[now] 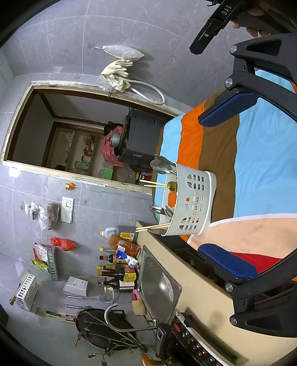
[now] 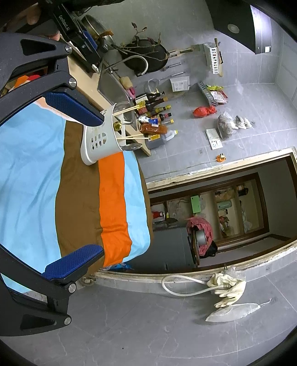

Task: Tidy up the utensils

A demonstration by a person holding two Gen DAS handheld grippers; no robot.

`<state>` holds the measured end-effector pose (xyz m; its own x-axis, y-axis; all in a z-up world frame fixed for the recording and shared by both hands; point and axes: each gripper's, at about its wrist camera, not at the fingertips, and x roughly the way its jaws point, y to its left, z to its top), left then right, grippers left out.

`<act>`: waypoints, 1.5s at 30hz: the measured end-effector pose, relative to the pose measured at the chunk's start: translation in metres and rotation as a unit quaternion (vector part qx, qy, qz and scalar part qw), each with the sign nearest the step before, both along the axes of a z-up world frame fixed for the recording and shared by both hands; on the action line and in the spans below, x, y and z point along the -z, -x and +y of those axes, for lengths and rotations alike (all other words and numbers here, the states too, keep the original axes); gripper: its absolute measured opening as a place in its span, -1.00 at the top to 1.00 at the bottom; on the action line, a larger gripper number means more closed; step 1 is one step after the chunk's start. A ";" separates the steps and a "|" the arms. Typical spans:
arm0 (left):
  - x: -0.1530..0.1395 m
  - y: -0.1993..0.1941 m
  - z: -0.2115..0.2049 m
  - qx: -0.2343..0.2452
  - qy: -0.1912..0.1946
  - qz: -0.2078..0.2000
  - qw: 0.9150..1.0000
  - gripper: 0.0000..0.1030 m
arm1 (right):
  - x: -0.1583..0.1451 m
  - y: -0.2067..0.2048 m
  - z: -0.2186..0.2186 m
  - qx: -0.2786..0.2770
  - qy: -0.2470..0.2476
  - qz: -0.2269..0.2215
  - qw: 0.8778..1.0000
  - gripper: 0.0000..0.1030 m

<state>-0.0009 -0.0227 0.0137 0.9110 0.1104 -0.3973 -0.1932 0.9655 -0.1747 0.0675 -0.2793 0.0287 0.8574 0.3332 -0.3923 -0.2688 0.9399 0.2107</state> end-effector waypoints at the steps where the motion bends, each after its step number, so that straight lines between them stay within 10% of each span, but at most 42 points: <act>1: 0.000 0.000 0.000 0.000 -0.001 0.000 1.000 -0.99 | -0.001 -0.001 0.001 -0.001 0.000 0.000 1.000 -0.97; 45: -0.011 -0.006 0.010 -0.024 -0.021 0.002 0.999 -0.99 | -0.001 -0.004 0.005 0.003 -0.002 0.010 1.000 -0.97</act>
<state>0.0050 -0.0129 0.0247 0.9027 0.1700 -0.3952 -0.2393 0.9618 -0.1329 0.0714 -0.2743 0.0295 0.8515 0.3300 -0.4075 -0.2593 0.9404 0.2199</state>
